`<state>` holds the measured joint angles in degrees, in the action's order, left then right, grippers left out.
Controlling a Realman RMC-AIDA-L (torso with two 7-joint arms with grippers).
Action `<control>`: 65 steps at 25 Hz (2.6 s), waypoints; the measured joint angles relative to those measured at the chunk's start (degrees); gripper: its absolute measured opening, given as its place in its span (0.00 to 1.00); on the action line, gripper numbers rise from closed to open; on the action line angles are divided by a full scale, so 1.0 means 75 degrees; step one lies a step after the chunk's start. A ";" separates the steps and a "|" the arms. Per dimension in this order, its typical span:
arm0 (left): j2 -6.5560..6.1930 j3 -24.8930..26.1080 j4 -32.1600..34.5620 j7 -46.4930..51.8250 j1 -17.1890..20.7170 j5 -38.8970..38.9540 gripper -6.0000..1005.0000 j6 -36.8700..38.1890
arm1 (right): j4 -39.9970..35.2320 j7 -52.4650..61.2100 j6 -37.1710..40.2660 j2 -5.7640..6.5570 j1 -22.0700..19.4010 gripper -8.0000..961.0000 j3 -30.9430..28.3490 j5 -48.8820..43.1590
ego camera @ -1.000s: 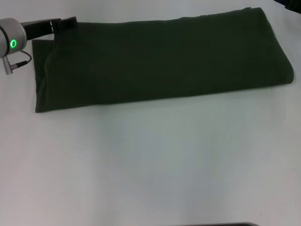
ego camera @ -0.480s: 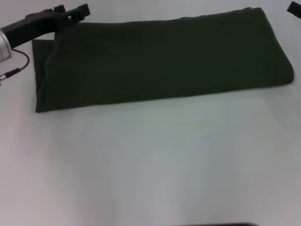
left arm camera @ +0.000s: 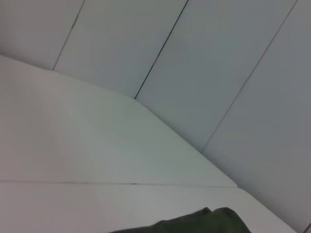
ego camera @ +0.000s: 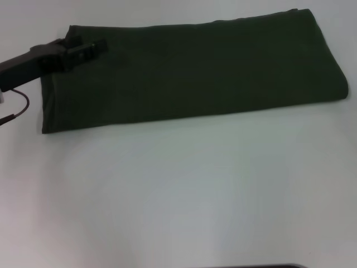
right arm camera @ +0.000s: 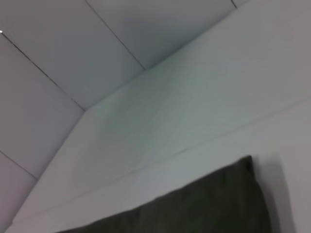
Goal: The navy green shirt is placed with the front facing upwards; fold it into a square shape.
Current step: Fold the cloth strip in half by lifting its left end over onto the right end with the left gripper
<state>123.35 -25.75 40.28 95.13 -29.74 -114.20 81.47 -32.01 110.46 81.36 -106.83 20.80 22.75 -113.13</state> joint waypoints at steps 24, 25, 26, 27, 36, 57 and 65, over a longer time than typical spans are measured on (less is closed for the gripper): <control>-0.0018 -0.0374 -0.0053 0.0001 0.0112 -0.0200 0.90 -0.1027 | 0.0014 0.1958 -0.0881 -0.0332 0.0448 0.72 0.0133 -0.1662; -0.0022 -0.0375 -0.0053 0.0009 0.0110 -0.0199 0.90 -0.1030 | 0.0015 0.1953 -0.0932 -0.0340 0.0461 0.72 0.0133 -0.1664; -0.0024 -0.0375 -0.0053 0.0015 0.0107 -0.0199 0.90 -0.1033 | 0.0015 0.1950 -0.0999 -0.0345 0.0482 0.72 0.0133 -0.1664; -0.0023 -0.0375 -0.0052 0.0021 0.0100 -0.0199 0.90 -0.1036 | 0.0016 0.1946 -0.1053 -0.0355 0.0510 0.72 0.0133 -0.1665; -0.0015 -0.0375 -0.0057 0.0060 0.0062 -0.0197 0.89 -0.1080 | 0.0187 0.1950 -0.1535 -0.0525 0.0754 0.72 0.0570 -0.1674; -0.0100 -0.0371 -0.0063 0.0146 0.0311 -0.0192 0.87 -0.1419 | 0.0261 0.1861 -0.1678 -0.0545 0.0707 0.22 0.0556 -0.1663; -0.0261 -0.0385 -0.0046 0.0364 0.0495 -0.0245 0.86 -0.1388 | 0.0274 0.1817 -0.1687 -0.0568 0.0745 0.04 0.0588 -0.1663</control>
<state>121.39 -28.64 39.93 97.86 -26.03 -116.04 71.06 -29.96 124.09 68.71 -111.09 26.38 27.16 -125.60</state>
